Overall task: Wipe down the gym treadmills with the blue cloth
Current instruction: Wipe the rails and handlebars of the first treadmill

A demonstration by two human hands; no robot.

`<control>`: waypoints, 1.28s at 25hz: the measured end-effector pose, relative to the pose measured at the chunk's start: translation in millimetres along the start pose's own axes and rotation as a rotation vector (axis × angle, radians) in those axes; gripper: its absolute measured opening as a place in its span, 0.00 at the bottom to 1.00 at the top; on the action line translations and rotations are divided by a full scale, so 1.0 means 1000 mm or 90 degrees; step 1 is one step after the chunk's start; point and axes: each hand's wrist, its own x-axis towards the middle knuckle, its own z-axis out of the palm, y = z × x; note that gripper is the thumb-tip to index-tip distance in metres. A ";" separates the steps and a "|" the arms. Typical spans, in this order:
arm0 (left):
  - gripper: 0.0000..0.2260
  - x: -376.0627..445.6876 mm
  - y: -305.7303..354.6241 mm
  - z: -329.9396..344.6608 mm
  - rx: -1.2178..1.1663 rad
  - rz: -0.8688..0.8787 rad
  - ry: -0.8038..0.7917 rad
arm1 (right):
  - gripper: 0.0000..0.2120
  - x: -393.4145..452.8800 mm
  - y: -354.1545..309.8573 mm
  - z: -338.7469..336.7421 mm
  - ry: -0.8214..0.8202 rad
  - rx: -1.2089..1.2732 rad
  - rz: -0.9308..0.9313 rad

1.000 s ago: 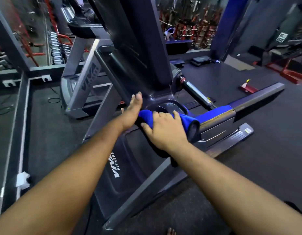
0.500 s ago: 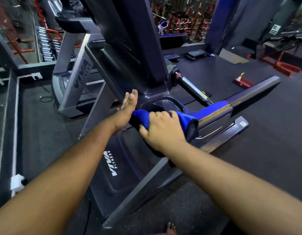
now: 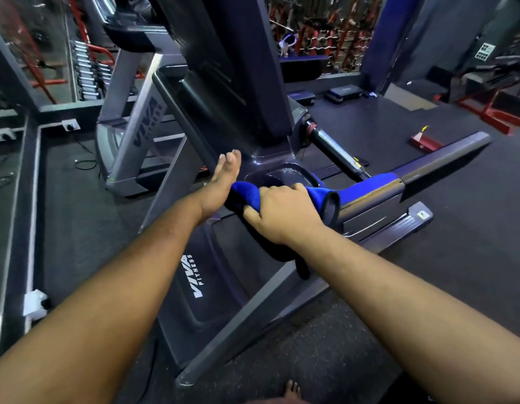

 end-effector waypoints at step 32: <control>0.57 -0.010 0.011 0.008 0.284 0.050 0.054 | 0.31 0.013 0.115 0.004 -0.029 0.202 -0.084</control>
